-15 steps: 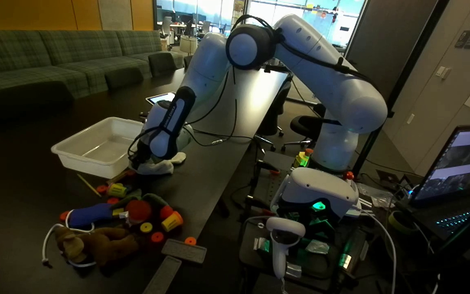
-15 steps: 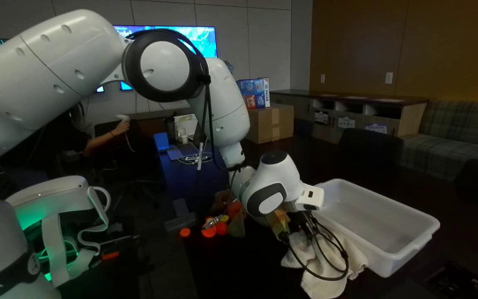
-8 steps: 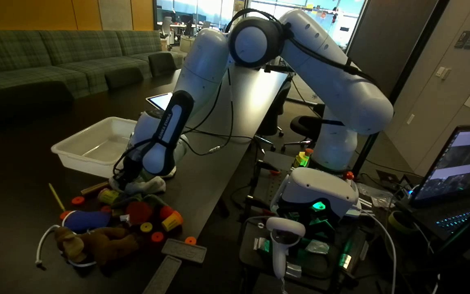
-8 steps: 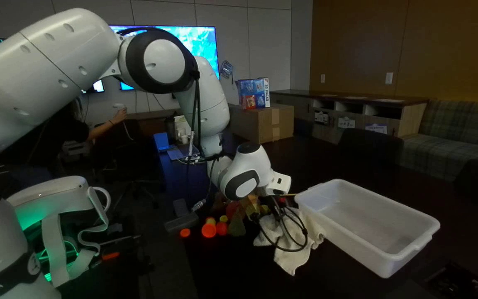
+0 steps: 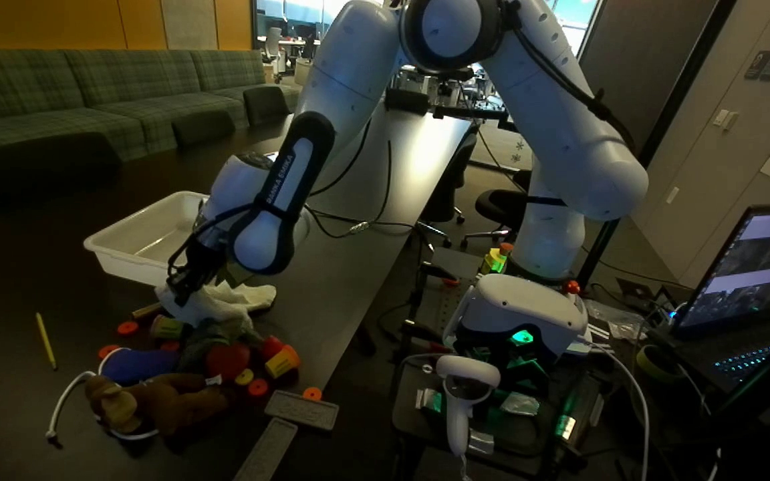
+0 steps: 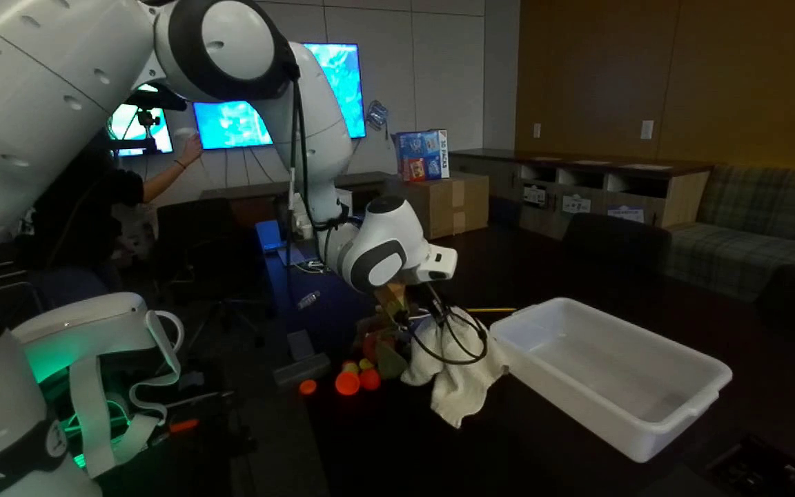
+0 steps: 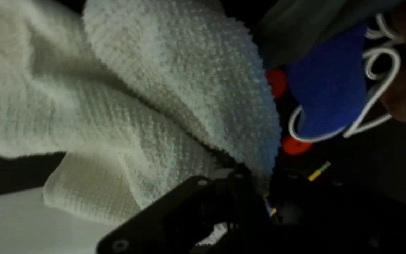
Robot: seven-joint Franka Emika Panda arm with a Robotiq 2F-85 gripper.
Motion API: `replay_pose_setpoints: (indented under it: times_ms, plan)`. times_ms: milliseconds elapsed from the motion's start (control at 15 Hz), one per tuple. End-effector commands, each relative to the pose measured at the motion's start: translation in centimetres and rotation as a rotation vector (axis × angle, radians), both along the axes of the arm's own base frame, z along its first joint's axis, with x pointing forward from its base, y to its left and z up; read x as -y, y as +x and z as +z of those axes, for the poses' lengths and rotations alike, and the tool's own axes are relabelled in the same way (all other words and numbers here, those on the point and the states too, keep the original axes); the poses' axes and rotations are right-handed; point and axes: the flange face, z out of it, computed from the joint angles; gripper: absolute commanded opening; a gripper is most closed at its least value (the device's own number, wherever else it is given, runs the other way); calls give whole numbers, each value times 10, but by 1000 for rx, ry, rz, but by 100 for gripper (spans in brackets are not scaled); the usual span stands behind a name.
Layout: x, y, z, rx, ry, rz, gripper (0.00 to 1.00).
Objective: Pick up the towel, push the objects in front of the white storage box to the left, place the towel in the storage box
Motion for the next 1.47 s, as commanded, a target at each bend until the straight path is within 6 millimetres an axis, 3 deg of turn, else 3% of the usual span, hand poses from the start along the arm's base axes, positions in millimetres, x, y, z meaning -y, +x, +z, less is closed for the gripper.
replay_pose_setpoints:
  times_ms: [0, 333, 667, 800, 1000, 1067, 1133, 1200, 1400]
  plan:
    - [17, -6, 84, 86, 24, -19, 7]
    - [64, 22, 189, 228, 48, -36, 7]
    - [124, 86, 257, 328, 75, -104, 7]
    - [148, 117, 265, 347, 52, -131, 8]
    - [166, 151, 251, 350, 2, -158, 9]
    - [168, 162, 241, 352, -19, -170, 29]
    - [172, 171, 233, 348, -47, -175, 38]
    - [175, 179, 224, 339, -74, -183, 54]
    - [188, 201, 202, 277, -104, -191, 66]
